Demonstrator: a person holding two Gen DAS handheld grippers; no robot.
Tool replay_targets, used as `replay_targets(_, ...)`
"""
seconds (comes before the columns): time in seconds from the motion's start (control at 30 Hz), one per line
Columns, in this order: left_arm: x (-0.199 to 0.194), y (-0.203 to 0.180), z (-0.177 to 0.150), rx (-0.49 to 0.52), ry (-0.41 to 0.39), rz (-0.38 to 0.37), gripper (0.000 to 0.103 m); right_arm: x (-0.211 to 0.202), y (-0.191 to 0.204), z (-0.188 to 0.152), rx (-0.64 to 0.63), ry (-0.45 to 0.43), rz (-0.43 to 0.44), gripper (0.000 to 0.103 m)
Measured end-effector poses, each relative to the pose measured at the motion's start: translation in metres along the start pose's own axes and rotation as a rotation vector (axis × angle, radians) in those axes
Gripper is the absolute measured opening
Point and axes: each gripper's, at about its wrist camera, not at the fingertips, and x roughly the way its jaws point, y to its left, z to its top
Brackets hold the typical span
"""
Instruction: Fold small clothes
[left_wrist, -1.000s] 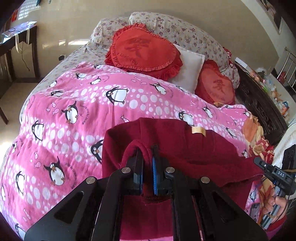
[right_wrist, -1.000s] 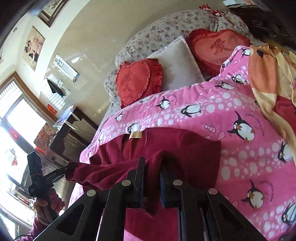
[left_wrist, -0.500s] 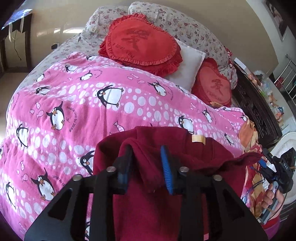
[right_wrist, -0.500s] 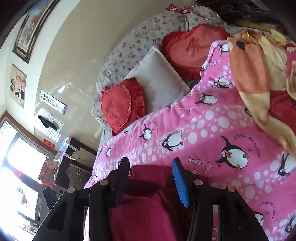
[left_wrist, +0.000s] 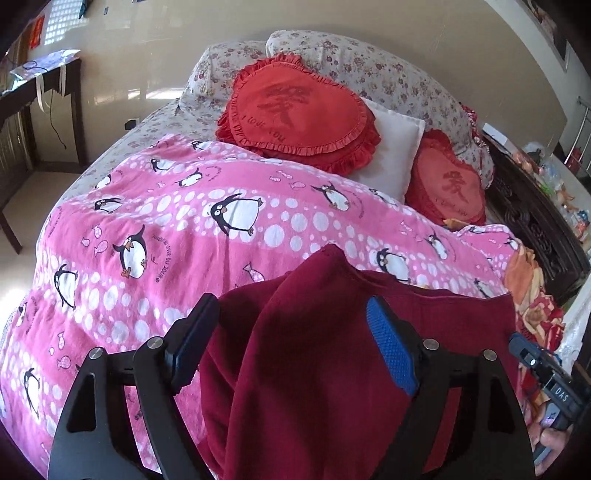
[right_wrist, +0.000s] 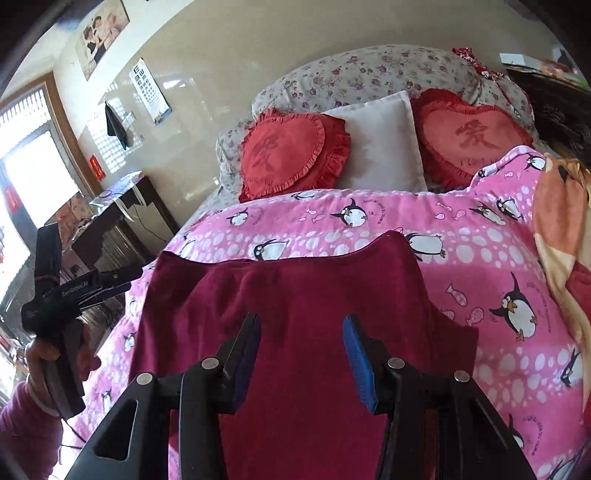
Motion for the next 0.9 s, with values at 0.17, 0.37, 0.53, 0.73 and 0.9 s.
replay_targets(0.17, 0.047, 0.005, 0.001, -0.019, 0.049, 0.093, 0.082, 0.038, -0.027, 0.019, 0.057, 0.015, -0.063, 0.045)
replay_targets(0.37, 0.071, 0.009, -0.001, -0.001, 0.056, 0.130, 0.082, 0.076, -0.046, 0.019, 0.057, 0.049, -0.101, 0.045)
replay_targets(0.53, 0.073, 0.006, -0.002, 0.023, 0.048, 0.149, 0.082, 0.079, -0.047, 0.023, 0.051, 0.049, -0.112, 0.045)
replay_targets(0.73, 0.063, 0.005, -0.003, 0.033, 0.053, 0.145, 0.082, 0.047, -0.028, 0.023, 0.027, 0.058, -0.091, 0.045)
replay_targets(0.9, 0.046, 0.005, -0.008, 0.038, 0.049, 0.141, 0.082, 0.013, -0.018, 0.006, 0.024, 0.046, -0.093, 0.045)
